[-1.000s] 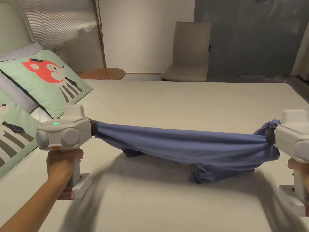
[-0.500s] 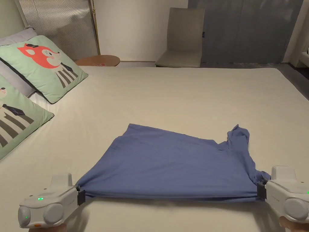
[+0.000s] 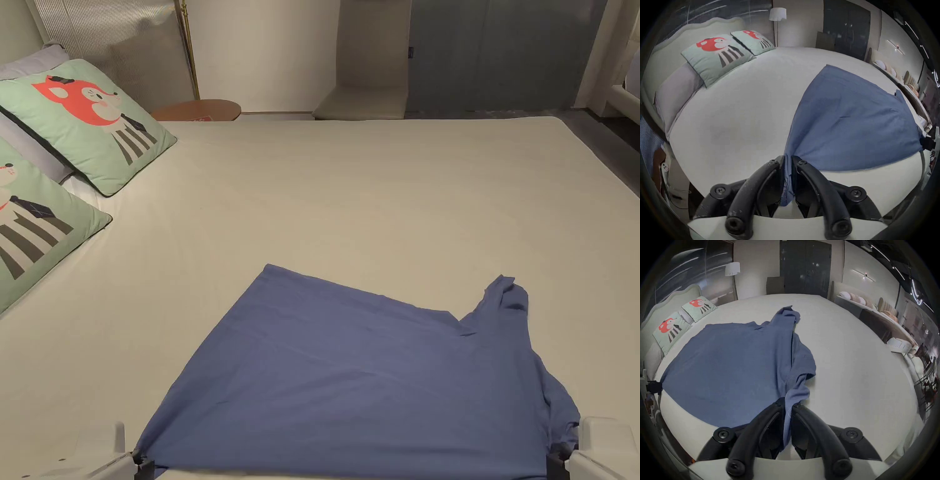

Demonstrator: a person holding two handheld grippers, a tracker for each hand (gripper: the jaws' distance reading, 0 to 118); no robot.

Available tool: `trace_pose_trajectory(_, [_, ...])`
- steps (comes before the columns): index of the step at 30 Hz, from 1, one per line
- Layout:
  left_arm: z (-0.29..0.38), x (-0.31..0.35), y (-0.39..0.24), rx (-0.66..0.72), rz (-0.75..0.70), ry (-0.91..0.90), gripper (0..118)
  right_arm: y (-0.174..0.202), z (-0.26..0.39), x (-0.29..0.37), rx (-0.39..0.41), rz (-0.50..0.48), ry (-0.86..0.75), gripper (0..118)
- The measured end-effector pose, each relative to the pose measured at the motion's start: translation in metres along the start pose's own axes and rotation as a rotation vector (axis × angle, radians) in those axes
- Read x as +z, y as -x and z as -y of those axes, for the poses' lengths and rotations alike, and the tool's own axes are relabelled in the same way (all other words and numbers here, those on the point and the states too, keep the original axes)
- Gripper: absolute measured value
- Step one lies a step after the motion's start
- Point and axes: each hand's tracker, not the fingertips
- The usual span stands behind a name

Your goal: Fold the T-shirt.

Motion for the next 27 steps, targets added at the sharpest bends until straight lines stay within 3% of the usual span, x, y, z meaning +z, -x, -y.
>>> trace_pose_trajectory(5, [-0.005,0.004,-0.011,0.009,-0.019,0.017,5,0.001,0.003,-0.008,-0.024,0.005,0.004,4])
trace_pose_trajectory(7, [-0.007,0.002,-0.014,-0.003,-0.029,0.028,11,0.002,0.000,-0.008,-0.032,0.012,0.007,9])
trace_pose_trajectory(8, [-0.008,0.002,-0.015,-0.009,-0.036,0.023,21,0.004,-0.002,-0.006,-0.033,0.014,0.006,21])
trace_pose_trajectory(9, [-0.010,0.003,-0.016,-0.007,-0.043,0.023,43,0.006,-0.006,-0.003,-0.026,0.022,0.003,44])
trace_pose_trajectory(10, [-0.013,0.004,-0.018,-0.002,-0.052,0.022,72,0.009,-0.011,0.001,-0.012,0.038,-0.005,75])
trace_pose_trajectory(12, [-0.026,0.012,-0.026,0.017,-0.060,0.020,79,0.016,-0.030,0.022,0.018,0.028,-0.082,87])
trace_pose_trajectory(14, [-0.044,0.024,-0.034,0.074,-0.014,-0.063,106,0.024,-0.050,0.038,0.018,0.013,-0.186,103])
trace_pose_trajectory(15, [-0.054,0.033,-0.038,0.093,0.021,-0.122,110,0.025,-0.059,0.043,0.019,0.013,-0.240,104])
trace_pose_trajectory(19, [-0.098,0.066,-0.063,0.116,0.110,-0.321,109,0.043,-0.101,0.079,0.028,0.015,-0.432,103])
trace_pose_trajectory(27, [-0.135,0.133,-0.129,-0.012,0.163,-0.731,109,0.067,-0.131,0.133,0.028,0.064,-0.687,102])
